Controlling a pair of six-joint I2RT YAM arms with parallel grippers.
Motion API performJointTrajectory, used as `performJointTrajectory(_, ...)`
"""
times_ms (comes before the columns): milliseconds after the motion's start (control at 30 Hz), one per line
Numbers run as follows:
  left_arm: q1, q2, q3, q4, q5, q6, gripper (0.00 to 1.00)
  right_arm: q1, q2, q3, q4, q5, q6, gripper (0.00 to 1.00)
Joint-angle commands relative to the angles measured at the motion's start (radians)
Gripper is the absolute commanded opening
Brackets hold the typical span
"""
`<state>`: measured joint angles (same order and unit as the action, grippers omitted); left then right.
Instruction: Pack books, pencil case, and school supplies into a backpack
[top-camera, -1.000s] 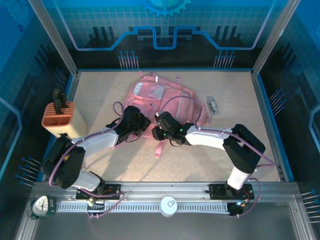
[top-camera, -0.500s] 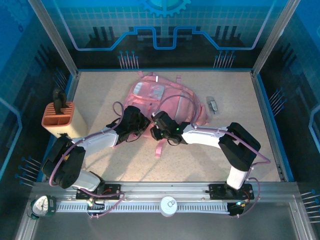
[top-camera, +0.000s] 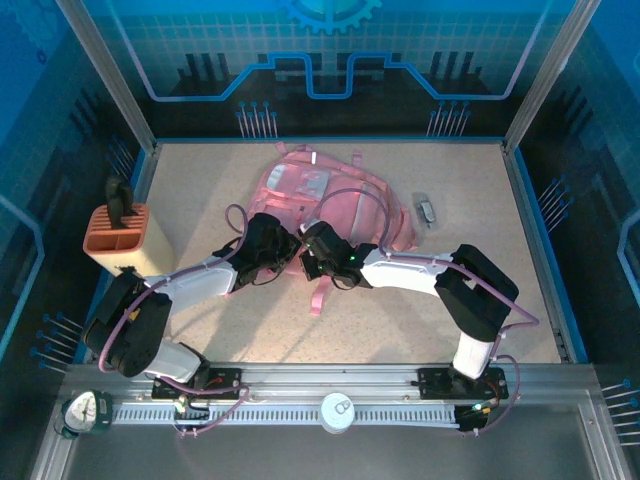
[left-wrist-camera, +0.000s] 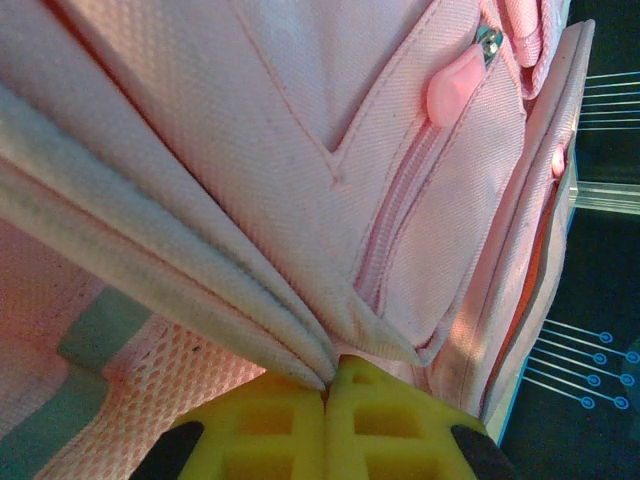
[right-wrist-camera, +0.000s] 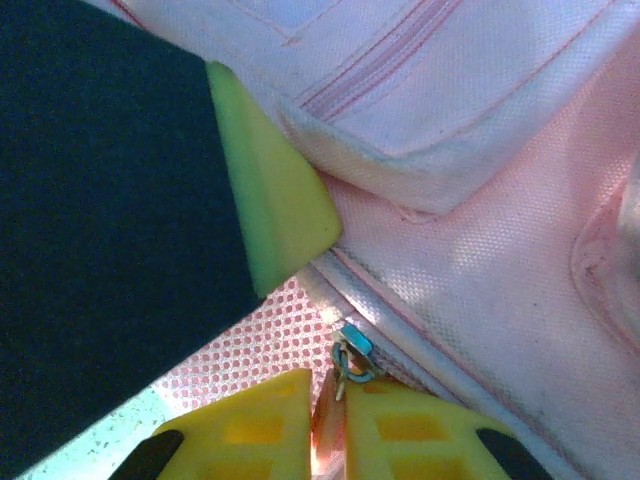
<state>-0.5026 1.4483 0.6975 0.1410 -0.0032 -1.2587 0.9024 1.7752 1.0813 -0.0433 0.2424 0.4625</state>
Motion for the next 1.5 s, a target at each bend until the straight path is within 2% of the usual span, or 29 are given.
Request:
performJointTrajectory(0, -0.030, -0.009, -0.005, 0.033, 0.051, 0.013, 0.00, 0.001, -0.009, 0.013, 0.013, 0.049, -0.007, 0.09)
performJointTrajectory(67, -0.028, -0.016, -0.004, 0.026, 0.046, 0.018, 0.00, 0.001, -0.022, -0.005, 0.001, 0.057, 0.004, 0.04)
performJointTrajectory(233, -0.007, -0.044, 0.008, -0.029, 0.027, 0.057, 0.00, 0.017, -0.083, -0.065, -0.039, 0.099, 0.012, 0.00)
performJointTrajectory(400, 0.024, -0.069, -0.007, -0.036, 0.034, 0.064, 0.00, 0.017, -0.138, -0.128, -0.081, 0.118, 0.030, 0.00)
performJointTrajectory(533, 0.039, -0.084, -0.013, -0.051, 0.040, 0.079, 0.00, 0.004, -0.183, -0.182, -0.129, 0.184, 0.028, 0.00)
performJointTrajectory(667, 0.041, -0.084, -0.013, -0.049, 0.043, 0.081, 0.00, -0.018, -0.183, -0.191, -0.127, 0.140, 0.028, 0.00)
performJointTrajectory(800, 0.041, -0.066, -0.001, -0.046, 0.057, 0.080, 0.00, -0.010, -0.134, -0.130, -0.112, 0.100, 0.021, 0.00)
performJointTrajectory(867, 0.041, -0.063, -0.005, -0.036, 0.062, 0.069, 0.00, -0.008, -0.114, -0.101, -0.104, 0.078, 0.029, 0.03)
performJointTrajectory(933, 0.041, -0.066, -0.008, -0.029, 0.063, 0.068, 0.00, -0.008, -0.088, -0.073, -0.096, 0.072, 0.029, 0.13)
performJointTrajectory(1067, 0.039, -0.072, 0.002, -0.046, 0.057, 0.074, 0.00, -0.008, -0.040, -0.028, -0.099, 0.104, 0.010, 0.17)
performJointTrajectory(1267, 0.038, -0.080, 0.002, -0.056, 0.052, 0.081, 0.00, -0.008, 0.006, 0.008, -0.144, 0.193, 0.027, 0.17)
performJointTrajectory(1367, 0.039, -0.080, 0.000, -0.056, 0.049, 0.078, 0.00, 0.002, -0.003, -0.022, -0.071, 0.132, 0.013, 0.10)
performJointTrajectory(1467, 0.039, -0.079, 0.006, -0.067, 0.041, 0.086, 0.00, 0.017, -0.023, -0.022, -0.096, 0.169, 0.017, 0.03)
